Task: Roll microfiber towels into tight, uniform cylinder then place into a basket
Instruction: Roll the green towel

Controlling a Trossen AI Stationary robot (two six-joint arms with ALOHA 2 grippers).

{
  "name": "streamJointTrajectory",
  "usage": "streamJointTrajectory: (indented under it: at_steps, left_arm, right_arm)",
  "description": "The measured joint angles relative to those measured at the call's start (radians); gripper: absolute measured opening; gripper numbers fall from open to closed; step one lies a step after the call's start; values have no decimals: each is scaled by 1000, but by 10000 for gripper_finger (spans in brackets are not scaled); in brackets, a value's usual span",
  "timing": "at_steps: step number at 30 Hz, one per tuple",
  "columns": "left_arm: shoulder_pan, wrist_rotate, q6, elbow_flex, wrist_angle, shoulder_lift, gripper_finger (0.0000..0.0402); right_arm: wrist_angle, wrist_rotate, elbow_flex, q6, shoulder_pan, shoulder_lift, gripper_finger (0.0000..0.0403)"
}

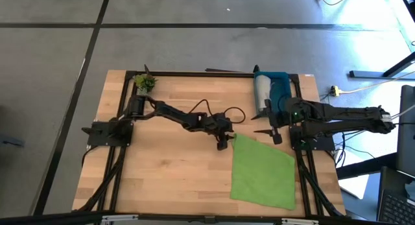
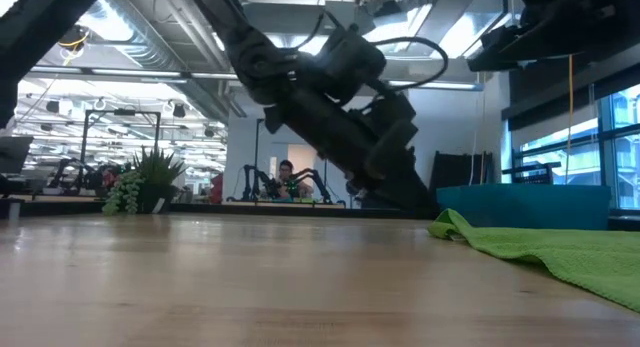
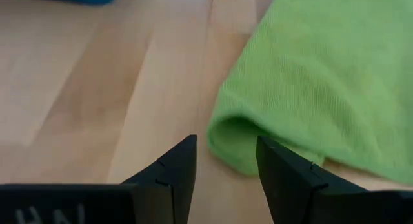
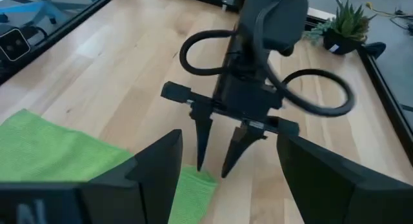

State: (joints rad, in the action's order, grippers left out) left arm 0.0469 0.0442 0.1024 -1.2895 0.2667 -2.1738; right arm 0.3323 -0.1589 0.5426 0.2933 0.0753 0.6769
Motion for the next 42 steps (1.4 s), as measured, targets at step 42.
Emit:
streamJointTrajectory:
  at_steps: [42]
  left_arm:
    - [-16, -44, -6, -12, 17, -66, 11]
  right_arm:
    - [3, 0, 0, -3, 0, 0, 252]
